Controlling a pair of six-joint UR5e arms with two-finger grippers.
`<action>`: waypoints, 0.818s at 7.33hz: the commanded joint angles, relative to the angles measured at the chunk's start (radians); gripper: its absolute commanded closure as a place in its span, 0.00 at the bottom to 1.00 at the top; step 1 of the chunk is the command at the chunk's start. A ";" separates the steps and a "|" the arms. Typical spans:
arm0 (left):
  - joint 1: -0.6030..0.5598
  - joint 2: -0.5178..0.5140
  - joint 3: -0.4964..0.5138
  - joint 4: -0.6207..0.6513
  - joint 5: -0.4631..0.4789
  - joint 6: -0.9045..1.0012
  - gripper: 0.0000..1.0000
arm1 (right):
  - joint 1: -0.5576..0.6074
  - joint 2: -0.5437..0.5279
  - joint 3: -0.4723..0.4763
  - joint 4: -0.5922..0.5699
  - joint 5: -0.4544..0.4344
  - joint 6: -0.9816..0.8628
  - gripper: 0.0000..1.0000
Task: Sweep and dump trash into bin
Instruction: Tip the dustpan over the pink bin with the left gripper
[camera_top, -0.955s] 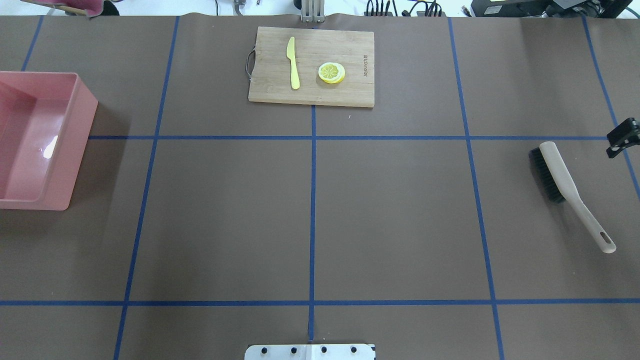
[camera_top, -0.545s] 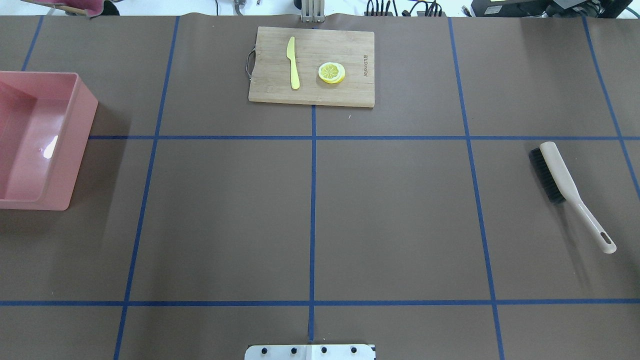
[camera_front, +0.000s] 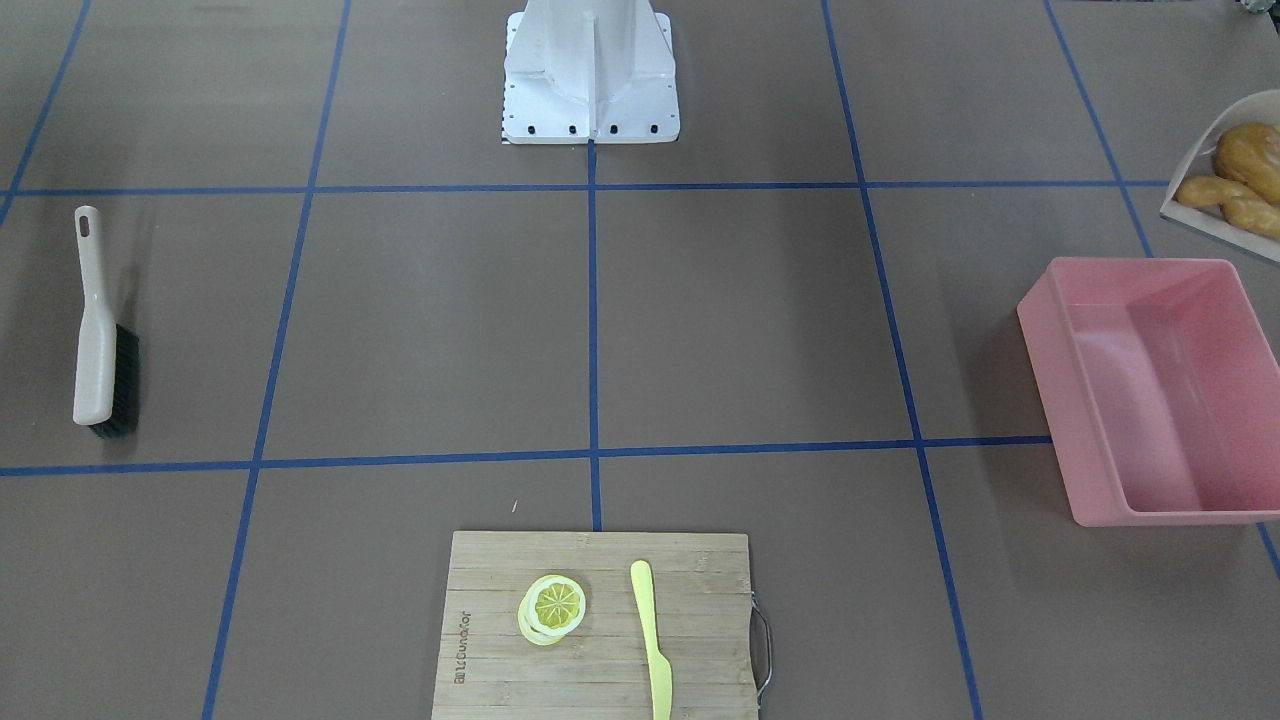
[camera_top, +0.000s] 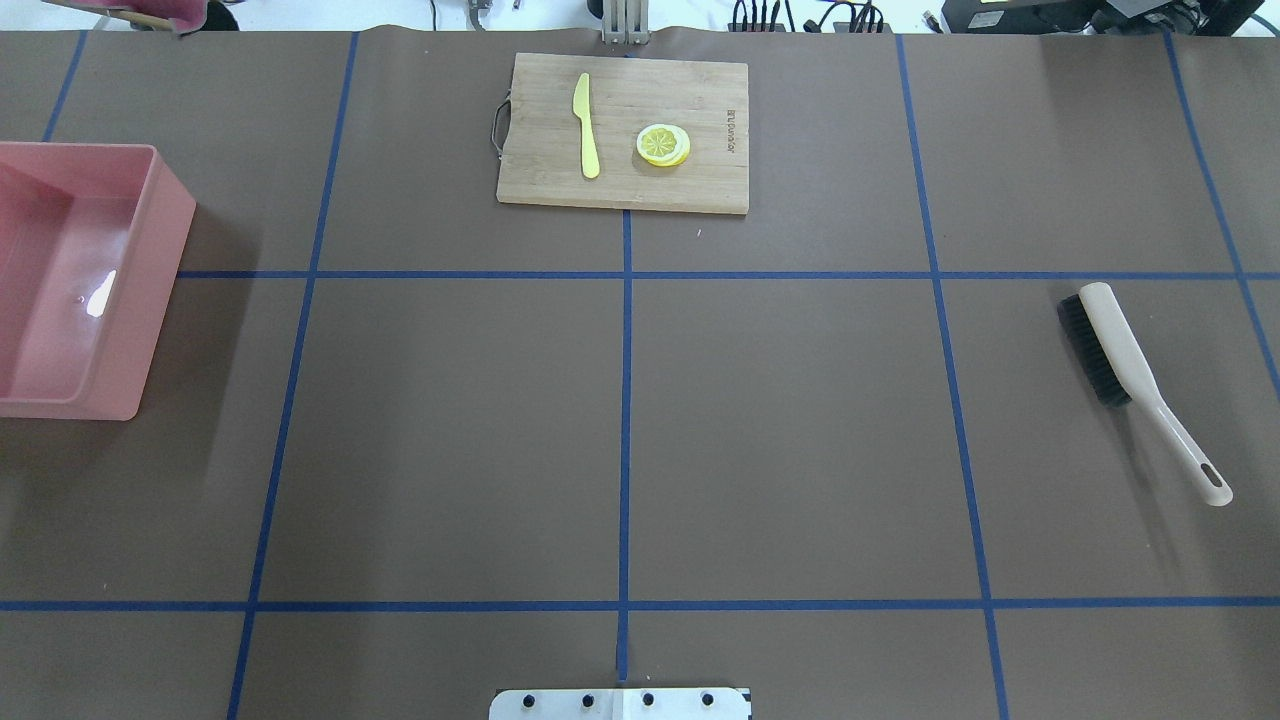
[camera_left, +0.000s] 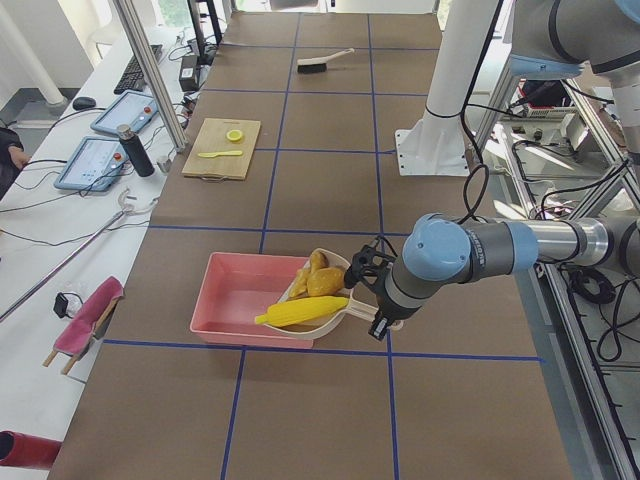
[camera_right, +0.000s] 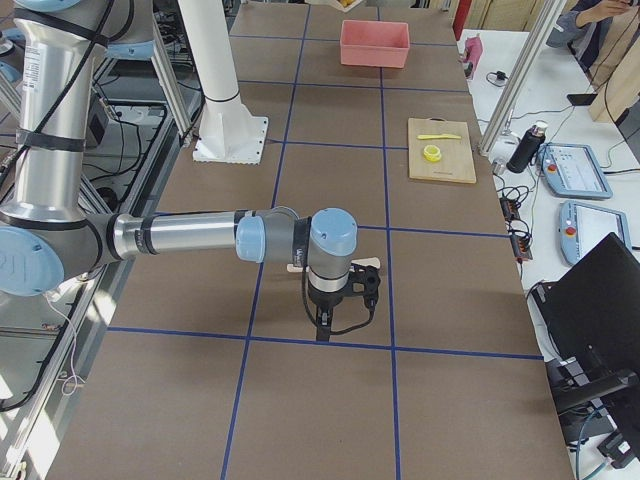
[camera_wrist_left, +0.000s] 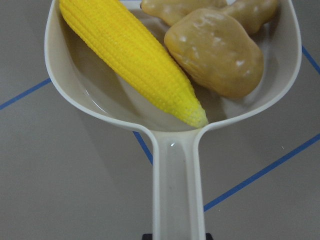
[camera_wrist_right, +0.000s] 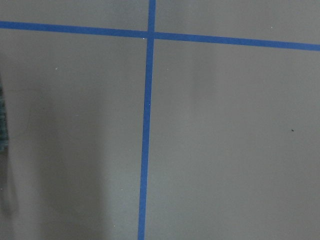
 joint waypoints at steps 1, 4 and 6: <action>0.000 -0.067 0.076 0.006 0.007 0.003 1.00 | 0.000 0.003 -0.029 0.048 0.008 0.001 0.00; 0.029 -0.194 0.083 0.134 0.137 0.002 1.00 | 0.000 0.003 -0.028 0.052 0.007 0.001 0.00; 0.102 -0.229 0.081 0.147 0.227 0.002 1.00 | 0.000 0.000 -0.029 0.041 0.007 0.007 0.00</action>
